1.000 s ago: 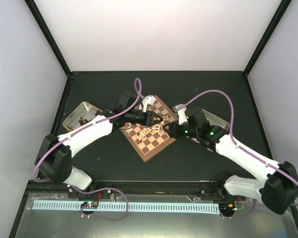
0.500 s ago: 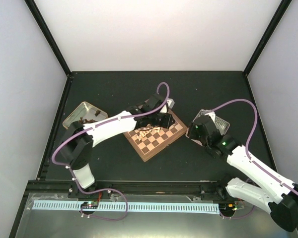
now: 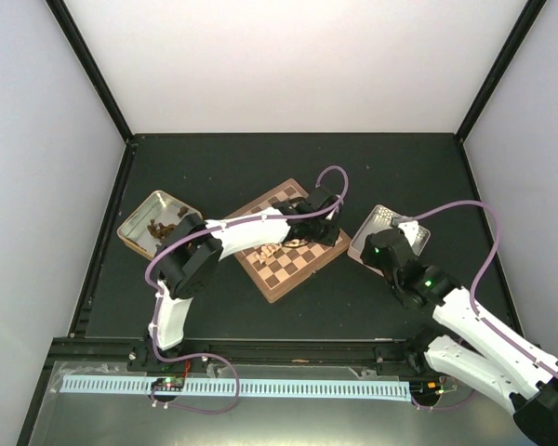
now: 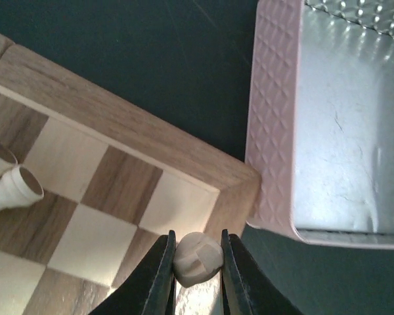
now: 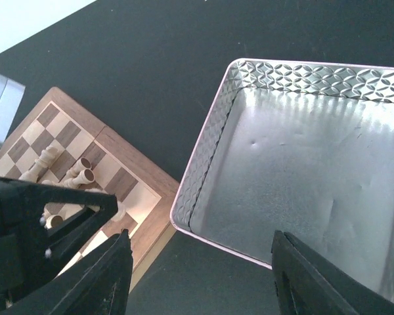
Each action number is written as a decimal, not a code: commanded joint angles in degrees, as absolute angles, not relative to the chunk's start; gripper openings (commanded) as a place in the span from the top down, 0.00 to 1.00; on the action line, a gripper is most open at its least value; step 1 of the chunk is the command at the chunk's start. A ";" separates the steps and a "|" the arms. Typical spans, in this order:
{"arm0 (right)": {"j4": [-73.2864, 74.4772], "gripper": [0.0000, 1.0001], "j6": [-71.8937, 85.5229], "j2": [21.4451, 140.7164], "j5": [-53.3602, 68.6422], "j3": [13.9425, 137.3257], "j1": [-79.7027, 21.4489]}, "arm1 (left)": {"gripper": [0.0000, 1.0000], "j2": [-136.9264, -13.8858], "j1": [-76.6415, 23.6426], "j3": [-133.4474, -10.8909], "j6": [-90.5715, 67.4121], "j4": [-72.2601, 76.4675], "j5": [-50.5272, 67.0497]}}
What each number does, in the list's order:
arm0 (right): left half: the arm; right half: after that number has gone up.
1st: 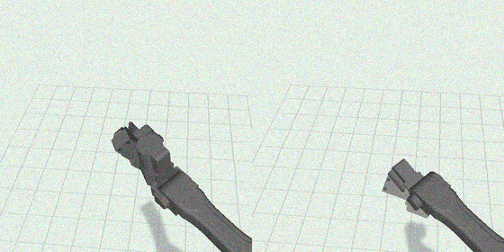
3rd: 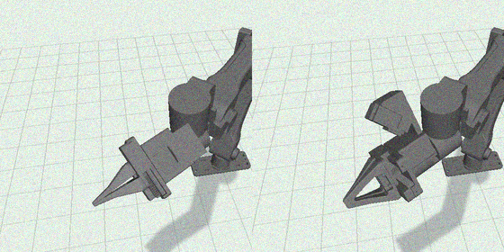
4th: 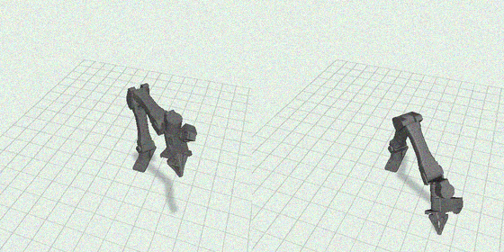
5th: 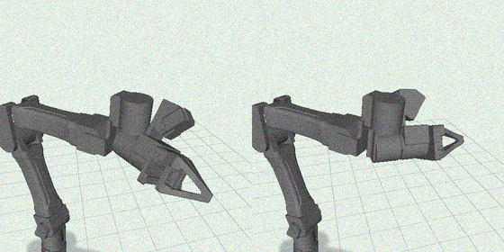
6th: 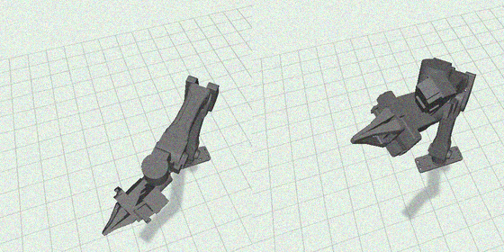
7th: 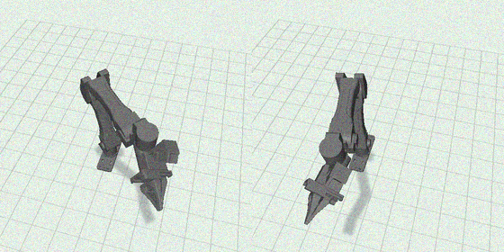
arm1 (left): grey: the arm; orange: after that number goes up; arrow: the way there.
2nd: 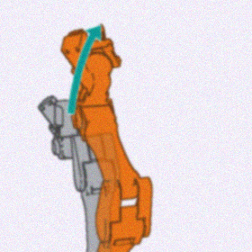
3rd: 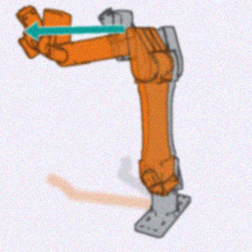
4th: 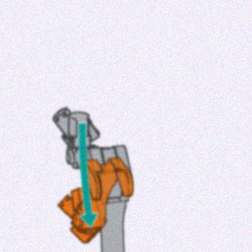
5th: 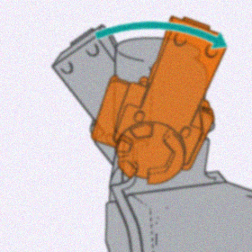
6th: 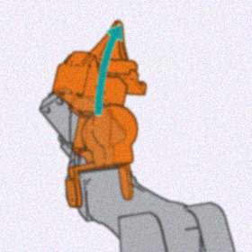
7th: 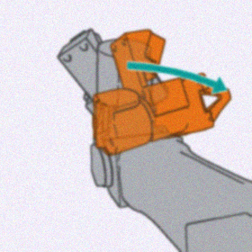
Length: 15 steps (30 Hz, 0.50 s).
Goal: Set up the chess pieces on the board
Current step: Place the chess piece on the chessboard.
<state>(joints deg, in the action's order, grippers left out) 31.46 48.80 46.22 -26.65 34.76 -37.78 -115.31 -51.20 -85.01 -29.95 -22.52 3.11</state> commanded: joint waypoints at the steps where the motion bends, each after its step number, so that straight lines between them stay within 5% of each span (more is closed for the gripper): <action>1: 29.15 0.41 49.98 46.75 -27.85 33.77 -37.39 | 0.98 -118.72 -51.59 -89.56 -28.66 -24.22 0.43; 15: 27.69 0.41 49.32 48.60 -26.21 33.05 -37.42 | 0.96 -123.96 -51.94 -92.35 -27.34 -25.57 -1.73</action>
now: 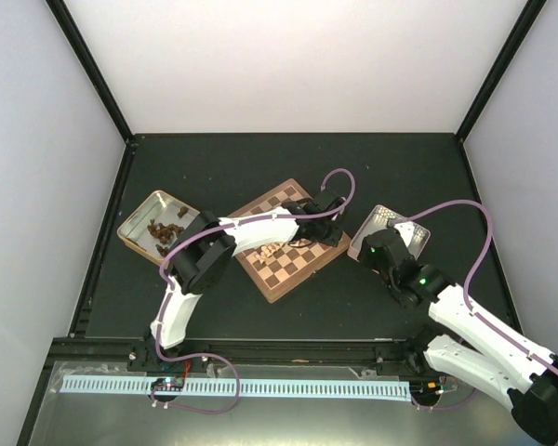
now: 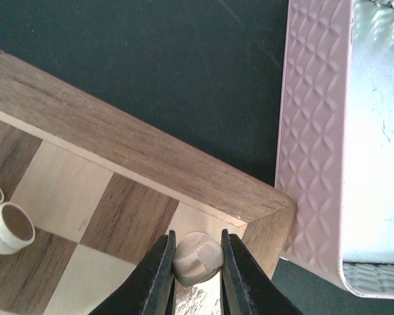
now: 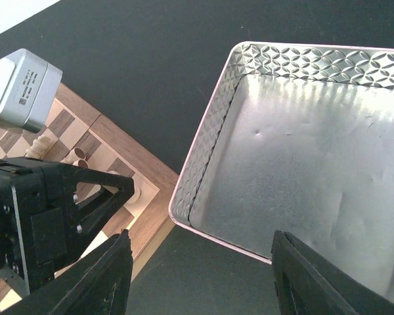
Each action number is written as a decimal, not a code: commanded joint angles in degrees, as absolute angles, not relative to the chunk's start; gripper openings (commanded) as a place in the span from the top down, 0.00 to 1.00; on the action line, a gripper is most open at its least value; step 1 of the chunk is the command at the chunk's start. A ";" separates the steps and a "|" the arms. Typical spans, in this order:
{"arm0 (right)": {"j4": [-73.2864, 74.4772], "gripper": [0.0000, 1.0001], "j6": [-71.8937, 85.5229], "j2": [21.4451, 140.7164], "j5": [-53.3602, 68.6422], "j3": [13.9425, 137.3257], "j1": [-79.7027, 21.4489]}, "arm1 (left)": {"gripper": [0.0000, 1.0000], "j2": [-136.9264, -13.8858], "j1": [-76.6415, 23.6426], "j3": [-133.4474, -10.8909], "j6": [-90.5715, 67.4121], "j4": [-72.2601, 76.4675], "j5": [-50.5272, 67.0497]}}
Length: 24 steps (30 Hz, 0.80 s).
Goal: Set up the chess pieces on the board
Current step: Place the chess piece on the chessboard.
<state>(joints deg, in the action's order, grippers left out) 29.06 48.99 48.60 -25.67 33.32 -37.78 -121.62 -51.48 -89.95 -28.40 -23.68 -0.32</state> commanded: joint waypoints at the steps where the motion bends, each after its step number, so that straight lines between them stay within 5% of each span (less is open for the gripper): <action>1: 27.69 0.41 49.29 48.60 -26.19 33.09 -37.37 | 0.96 -124.04 -51.99 -92.46 -27.47 -25.84 -1.67; 24: 27.38 0.40 45.60 48.32 -18.80 35.25 -37.38 | 0.53 -111.41 -50.13 -89.57 -27.07 -26.58 3.05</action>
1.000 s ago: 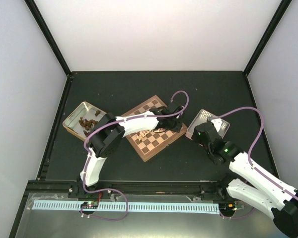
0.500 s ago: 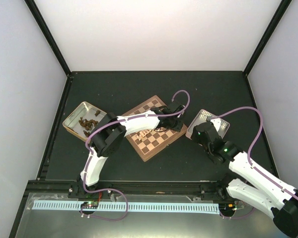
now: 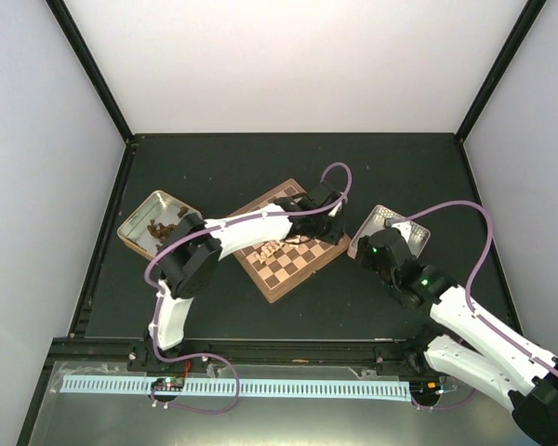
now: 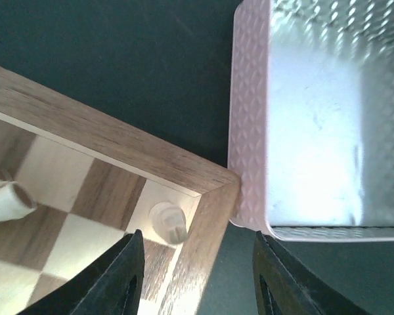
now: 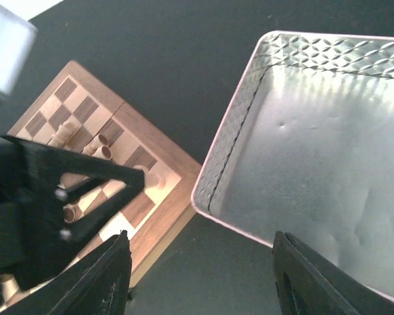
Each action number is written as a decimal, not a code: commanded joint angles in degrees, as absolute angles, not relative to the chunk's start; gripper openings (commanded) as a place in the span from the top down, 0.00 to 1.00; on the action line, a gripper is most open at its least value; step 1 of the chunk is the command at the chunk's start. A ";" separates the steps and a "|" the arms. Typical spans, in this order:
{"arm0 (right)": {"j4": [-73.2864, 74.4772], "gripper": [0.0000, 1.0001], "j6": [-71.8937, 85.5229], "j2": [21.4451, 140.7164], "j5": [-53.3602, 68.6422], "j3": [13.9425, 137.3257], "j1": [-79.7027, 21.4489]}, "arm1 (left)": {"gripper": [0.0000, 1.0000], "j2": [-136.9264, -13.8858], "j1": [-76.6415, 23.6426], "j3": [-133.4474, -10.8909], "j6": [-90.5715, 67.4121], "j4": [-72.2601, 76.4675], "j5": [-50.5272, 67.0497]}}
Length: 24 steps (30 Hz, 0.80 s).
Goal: Set up the chess pieces on the board
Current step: Place the chess piece on the chessboard, then pick up the chess piece from the chessboard.
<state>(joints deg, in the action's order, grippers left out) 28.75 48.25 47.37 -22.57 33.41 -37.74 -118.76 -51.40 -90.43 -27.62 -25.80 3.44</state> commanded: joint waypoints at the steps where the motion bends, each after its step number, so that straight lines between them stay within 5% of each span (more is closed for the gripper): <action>1: 26.75 0.40 44.24 49.27 -17.26 35.51 -37.42 | 0.53 -109.74 -49.65 -88.53 -27.18 -26.18 2.90; 12: 21.97 0.44 31.55 70.23 4.17 45.73 -38.54 | 0.51 -85.76 -39.20 -63.73 -31.86 -18.03 4.70; 24: 26.61 0.58 31.92 94.53 -4.83 65.92 -40.66 | 0.51 -65.63 -29.63 -43.61 -34.47 -14.82 5.06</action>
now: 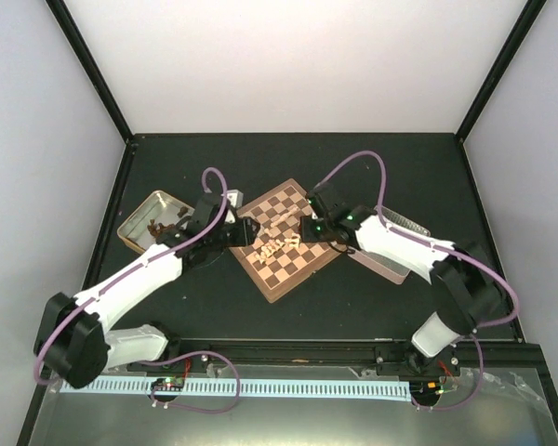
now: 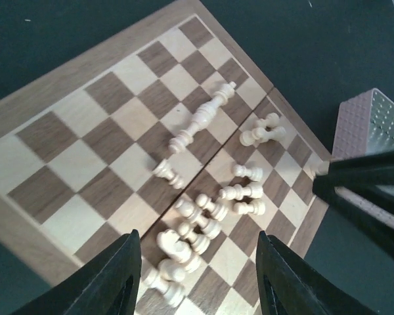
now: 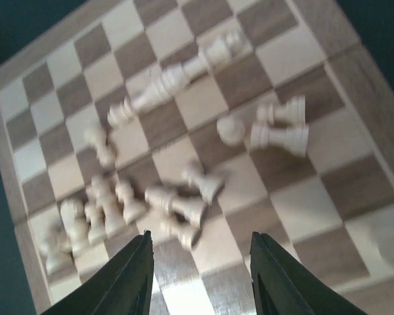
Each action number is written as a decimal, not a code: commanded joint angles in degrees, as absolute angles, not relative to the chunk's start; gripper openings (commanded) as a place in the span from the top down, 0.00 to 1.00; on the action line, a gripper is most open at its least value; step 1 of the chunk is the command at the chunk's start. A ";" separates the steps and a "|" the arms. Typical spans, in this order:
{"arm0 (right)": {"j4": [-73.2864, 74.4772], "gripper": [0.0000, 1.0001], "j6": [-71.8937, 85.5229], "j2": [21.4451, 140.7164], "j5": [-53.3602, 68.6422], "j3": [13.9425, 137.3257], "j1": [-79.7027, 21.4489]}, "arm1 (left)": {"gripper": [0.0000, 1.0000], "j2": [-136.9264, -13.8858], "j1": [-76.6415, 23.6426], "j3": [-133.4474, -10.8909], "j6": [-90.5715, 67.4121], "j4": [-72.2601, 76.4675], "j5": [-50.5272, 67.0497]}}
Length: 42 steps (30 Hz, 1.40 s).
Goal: Set up the chess pieces on the board
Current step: Pick up the chess piece from the chessboard.
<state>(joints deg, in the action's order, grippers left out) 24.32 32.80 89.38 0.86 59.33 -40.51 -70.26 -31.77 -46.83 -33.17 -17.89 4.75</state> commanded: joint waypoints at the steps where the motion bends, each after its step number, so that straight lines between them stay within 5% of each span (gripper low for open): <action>1: 27.30 0.59 31.91 96.38 -5.95 67.52 -40.69 | 0.51 -64.64 -29.05 -42.45 -34.50 -14.51 5.05; 26: 29.09 0.79 27.07 111.51 -10.19 78.90 -40.68 | 0.50 -58.71 -25.71 -34.54 -35.64 -12.29 9.13; 32: 28.57 0.89 26.50 110.68 -9.94 78.96 -40.67 | 0.50 -57.90 -25.58 -34.45 -35.75 -12.66 9.15; 42: 26.04 0.89 25.87 101.13 -7.31 74.07 -40.69 | 0.50 -56.60 -25.49 -34.41 -35.44 -13.24 8.95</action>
